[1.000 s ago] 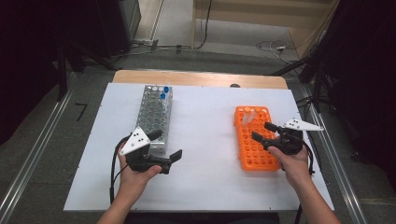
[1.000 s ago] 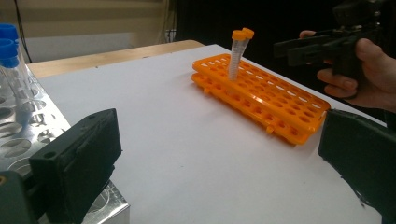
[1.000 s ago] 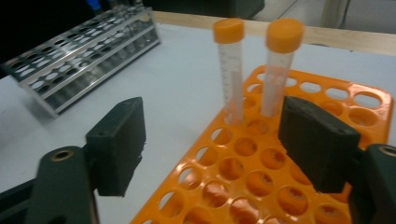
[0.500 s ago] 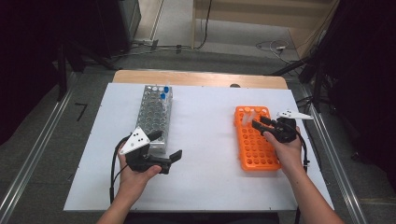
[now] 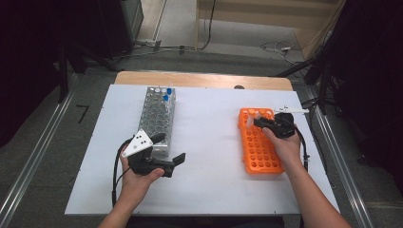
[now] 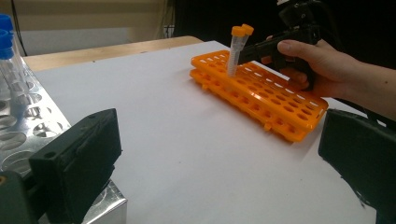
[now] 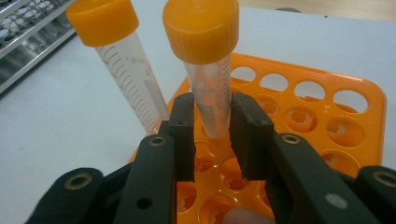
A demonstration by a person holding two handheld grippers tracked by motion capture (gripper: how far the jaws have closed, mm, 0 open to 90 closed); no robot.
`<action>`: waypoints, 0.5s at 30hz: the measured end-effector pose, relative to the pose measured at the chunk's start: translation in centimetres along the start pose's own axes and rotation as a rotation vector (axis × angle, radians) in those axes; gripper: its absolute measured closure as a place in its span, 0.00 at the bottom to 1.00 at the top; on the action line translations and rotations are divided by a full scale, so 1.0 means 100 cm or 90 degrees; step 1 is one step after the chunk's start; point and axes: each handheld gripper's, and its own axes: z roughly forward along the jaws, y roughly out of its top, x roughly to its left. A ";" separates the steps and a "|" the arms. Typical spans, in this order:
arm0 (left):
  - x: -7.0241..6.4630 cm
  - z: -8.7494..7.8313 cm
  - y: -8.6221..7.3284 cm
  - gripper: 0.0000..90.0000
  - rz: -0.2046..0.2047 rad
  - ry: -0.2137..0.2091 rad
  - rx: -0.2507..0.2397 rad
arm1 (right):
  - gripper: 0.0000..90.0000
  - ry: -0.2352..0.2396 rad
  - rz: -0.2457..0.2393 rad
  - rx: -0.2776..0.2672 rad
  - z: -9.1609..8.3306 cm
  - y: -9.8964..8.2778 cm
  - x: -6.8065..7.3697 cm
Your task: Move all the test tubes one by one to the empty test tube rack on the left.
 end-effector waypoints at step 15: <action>0.001 0.001 0.000 0.00 -0.007 0.002 0.008 | 0.80 -0.044 -0.032 0.038 0.014 0.008 0.007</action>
